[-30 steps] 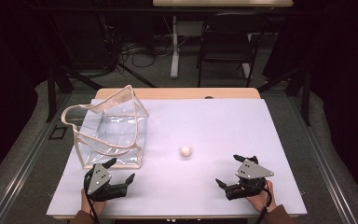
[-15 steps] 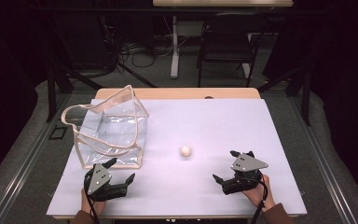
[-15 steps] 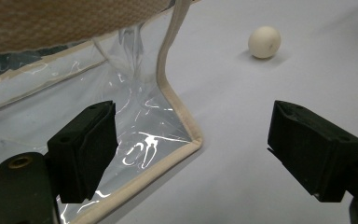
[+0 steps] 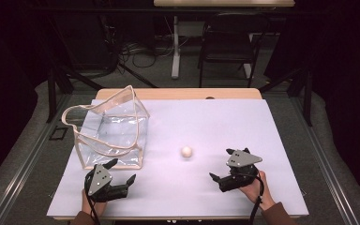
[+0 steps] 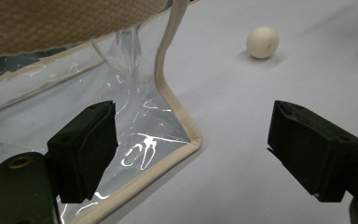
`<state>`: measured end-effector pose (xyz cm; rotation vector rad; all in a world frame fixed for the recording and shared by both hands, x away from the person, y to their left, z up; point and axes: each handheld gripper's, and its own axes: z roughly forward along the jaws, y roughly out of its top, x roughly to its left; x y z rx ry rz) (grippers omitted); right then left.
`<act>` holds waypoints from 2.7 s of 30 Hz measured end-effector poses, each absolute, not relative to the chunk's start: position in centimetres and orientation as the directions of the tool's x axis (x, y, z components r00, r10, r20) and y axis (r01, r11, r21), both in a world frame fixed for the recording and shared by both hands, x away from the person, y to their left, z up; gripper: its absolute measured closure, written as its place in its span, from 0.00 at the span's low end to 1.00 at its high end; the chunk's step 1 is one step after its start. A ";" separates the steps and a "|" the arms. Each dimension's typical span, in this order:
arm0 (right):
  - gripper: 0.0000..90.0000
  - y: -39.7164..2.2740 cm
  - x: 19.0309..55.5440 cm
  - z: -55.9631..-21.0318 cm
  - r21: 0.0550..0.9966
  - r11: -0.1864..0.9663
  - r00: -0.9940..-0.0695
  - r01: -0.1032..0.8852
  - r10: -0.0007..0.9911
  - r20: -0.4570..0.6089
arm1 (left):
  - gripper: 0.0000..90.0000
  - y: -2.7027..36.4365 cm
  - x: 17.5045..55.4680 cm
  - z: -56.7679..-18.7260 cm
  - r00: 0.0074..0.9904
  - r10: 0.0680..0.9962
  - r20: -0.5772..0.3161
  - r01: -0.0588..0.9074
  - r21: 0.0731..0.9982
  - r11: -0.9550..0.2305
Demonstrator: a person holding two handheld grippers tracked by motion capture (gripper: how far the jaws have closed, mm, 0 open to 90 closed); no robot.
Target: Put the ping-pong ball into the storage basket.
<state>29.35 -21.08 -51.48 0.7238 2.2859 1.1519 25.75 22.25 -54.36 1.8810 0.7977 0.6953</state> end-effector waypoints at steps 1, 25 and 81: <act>0.00 -20.8 29.6 -51.3 0.826 0.510 -0.750 0.241 0.637 -0.175 | 0.18 22.2 25.8 -54.4 0.628 0.767 0.131 0.233 0.909 -0.345; 0.00 -18.3 31.5 -50.8 0.818 0.529 -0.779 0.227 0.602 -0.174 | 0.18 22.2 25.8 -54.4 0.632 0.764 0.129 0.233 0.909 -0.346; 0.00 -14.8 36.2 -51.5 0.799 0.538 -0.809 0.269 0.576 -0.115 | 0.18 22.1 26.1 -54.5 0.681 0.725 0.103 0.232 0.909 -0.347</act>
